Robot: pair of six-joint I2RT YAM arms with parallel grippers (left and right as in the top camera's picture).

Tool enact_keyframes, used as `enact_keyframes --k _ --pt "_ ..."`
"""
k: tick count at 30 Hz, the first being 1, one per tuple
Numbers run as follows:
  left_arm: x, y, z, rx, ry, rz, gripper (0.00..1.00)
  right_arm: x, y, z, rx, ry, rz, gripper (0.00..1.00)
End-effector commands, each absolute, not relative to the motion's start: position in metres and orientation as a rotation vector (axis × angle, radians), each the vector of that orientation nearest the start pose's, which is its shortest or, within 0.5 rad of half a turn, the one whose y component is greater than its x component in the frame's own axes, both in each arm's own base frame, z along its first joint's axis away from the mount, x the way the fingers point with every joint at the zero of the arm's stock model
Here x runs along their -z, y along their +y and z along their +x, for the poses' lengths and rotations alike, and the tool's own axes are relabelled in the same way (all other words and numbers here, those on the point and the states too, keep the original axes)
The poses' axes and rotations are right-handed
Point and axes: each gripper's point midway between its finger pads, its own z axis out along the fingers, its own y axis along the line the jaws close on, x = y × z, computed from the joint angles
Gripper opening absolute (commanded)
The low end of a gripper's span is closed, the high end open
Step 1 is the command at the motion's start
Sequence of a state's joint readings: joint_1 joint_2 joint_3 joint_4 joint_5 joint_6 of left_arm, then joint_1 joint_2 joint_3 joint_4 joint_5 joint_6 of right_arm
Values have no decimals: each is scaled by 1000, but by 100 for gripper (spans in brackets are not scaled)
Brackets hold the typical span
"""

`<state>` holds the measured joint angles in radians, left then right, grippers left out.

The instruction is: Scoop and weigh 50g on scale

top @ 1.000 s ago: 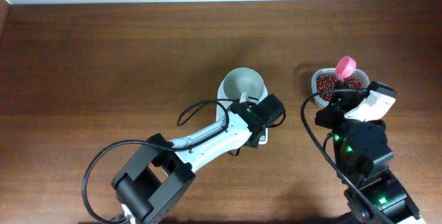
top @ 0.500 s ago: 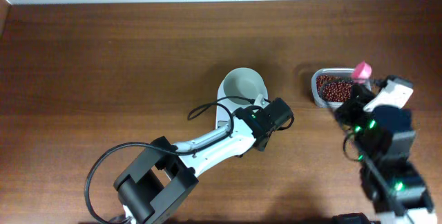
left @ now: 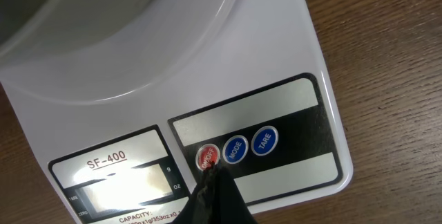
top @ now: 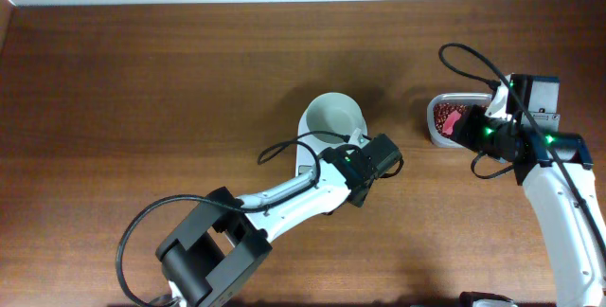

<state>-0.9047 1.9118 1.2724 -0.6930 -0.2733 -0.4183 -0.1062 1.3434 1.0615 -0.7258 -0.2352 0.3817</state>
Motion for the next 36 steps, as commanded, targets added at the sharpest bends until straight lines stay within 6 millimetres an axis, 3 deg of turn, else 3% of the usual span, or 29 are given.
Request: enact_keyframes --k 1,10,18,23,25,29,32,36 --pt "-24 -280 279 -119 2724 651 0 -168 3 348 -419 2502 515 4" --pt "-9 -272 282 -208 2728 655 0 -169 3 350 -420 2494 512 4" --pt "-11 -273 286 -217 2704 651 0 -169 3 350 -417 2494 512 4" --pt "-11 -272 286 -218 2705 651 0 -160 -43 341 -63 2495 625 4" --pt "-11 -272 286 -218 2705 651 0 -160 -51 340 -1 2488 640 4" --pt "-11 -272 286 -219 2706 652 0 -164 -56 352 79 2482 429 4" --pt "-11 -270 284 -229 2713 657 0 -152 -56 363 98 2506 351 4" --pt "-14 -269 283 -229 2713 657 0 -116 -56 368 111 2608 317 4"
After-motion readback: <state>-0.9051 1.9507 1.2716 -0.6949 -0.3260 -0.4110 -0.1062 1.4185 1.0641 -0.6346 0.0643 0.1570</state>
